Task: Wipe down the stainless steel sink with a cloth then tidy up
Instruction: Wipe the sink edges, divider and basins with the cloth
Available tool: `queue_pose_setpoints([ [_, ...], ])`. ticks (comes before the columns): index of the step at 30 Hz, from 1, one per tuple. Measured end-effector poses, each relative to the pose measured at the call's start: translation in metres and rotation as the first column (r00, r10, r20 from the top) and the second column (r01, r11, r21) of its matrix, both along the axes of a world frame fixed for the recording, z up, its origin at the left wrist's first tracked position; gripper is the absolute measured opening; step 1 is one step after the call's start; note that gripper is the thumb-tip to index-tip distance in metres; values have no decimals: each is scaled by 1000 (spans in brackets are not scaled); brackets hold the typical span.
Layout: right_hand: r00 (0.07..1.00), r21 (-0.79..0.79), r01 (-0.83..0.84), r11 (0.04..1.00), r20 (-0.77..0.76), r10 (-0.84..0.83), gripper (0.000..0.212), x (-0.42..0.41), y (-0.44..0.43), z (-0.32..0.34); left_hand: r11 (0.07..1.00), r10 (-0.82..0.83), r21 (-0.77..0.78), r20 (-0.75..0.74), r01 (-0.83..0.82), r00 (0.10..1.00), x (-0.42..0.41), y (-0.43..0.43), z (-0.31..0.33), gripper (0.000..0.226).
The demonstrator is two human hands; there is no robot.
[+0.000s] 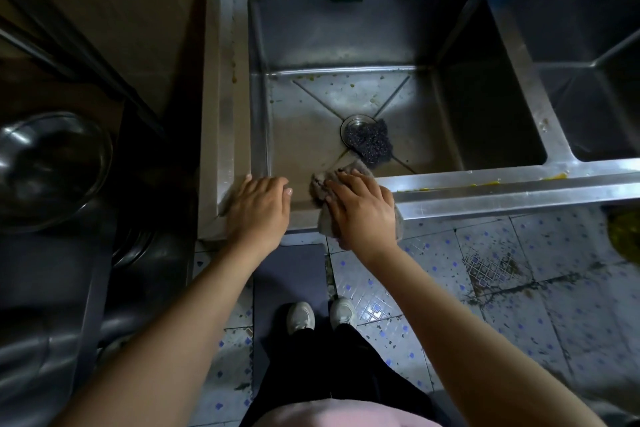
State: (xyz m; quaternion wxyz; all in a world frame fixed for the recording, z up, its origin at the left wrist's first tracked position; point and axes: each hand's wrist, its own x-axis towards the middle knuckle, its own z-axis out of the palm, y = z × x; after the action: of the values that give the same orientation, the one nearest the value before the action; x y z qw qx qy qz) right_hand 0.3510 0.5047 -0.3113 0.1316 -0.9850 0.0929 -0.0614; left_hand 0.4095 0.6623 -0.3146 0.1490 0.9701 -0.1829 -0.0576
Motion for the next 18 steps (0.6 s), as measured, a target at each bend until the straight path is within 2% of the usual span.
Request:
queue_pose_setpoints([
  [2,999,31,-14,999,-29,15,38,2,-1,3,1000,2,7,-24,-1,1000,1,-1,4,28],
  [6,999,52,-35,998,-24,36,26,-2,-7,3,999,-30,43,-76,33,997,1,-2,8,33],
  [11,999,100,43,994,-17,-41,31,-13,-19,14,995,3,101,-196,17,980,0,-14,20,40],
  [14,999,116,44,992,-32,-40,43,-19,-33,16,999,7,51,-223,5,975,-13,-37,26,43],
  [16,999,117,29,993,10,-30,51,-21,-46,14,999,27,-16,-216,-31,976,-19,-53,28,42],
  [18,994,107,13,994,107,-25,33,-22,-59,13,986,96,-107,-235,-124,967,-23,-65,29,39],
])
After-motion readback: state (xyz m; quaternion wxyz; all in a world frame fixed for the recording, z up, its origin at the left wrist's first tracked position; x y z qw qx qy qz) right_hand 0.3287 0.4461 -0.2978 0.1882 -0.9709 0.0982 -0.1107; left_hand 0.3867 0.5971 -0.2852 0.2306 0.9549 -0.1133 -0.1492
